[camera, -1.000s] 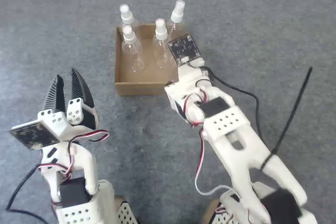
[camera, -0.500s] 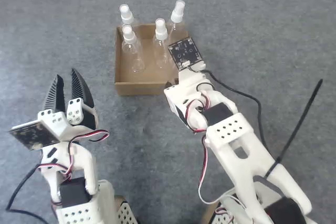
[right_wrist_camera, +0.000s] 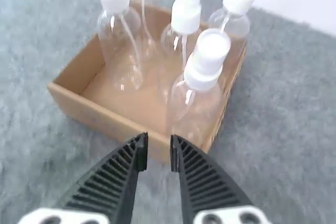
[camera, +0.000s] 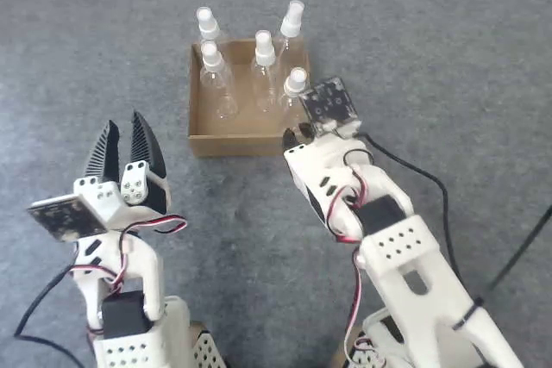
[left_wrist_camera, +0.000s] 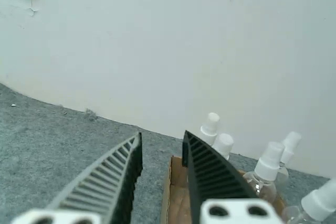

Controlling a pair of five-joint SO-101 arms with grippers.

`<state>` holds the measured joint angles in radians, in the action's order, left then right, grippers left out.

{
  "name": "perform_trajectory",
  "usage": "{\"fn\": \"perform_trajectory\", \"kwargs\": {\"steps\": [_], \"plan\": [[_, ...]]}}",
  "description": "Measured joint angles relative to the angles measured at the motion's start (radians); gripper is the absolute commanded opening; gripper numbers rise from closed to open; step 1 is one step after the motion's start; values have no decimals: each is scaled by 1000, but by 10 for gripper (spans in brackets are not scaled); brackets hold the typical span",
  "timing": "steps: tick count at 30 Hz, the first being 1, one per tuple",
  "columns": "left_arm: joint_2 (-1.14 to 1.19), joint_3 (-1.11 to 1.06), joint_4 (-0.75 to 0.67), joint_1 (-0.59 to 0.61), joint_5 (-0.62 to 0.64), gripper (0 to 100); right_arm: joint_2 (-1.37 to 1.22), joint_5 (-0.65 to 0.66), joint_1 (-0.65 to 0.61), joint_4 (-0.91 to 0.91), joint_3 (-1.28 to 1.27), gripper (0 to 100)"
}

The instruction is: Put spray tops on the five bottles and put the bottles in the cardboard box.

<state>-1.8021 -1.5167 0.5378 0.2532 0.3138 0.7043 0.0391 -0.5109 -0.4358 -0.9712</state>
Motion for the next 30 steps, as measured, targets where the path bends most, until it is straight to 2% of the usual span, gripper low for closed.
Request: {"fn": "perform_trajectory", "kwargs": {"steps": [5, 11, 30], "plan": [[0, 0, 0, -38, -6, 119, 83, 2, -5, 89, -78, 33], [0, -12, 0, -107, -94, 119, 178, 6, -3, 132, -141, 33], [0, -25, 0, -115, -103, 120, 525, 6, -3, 287, -373, 37]]}}
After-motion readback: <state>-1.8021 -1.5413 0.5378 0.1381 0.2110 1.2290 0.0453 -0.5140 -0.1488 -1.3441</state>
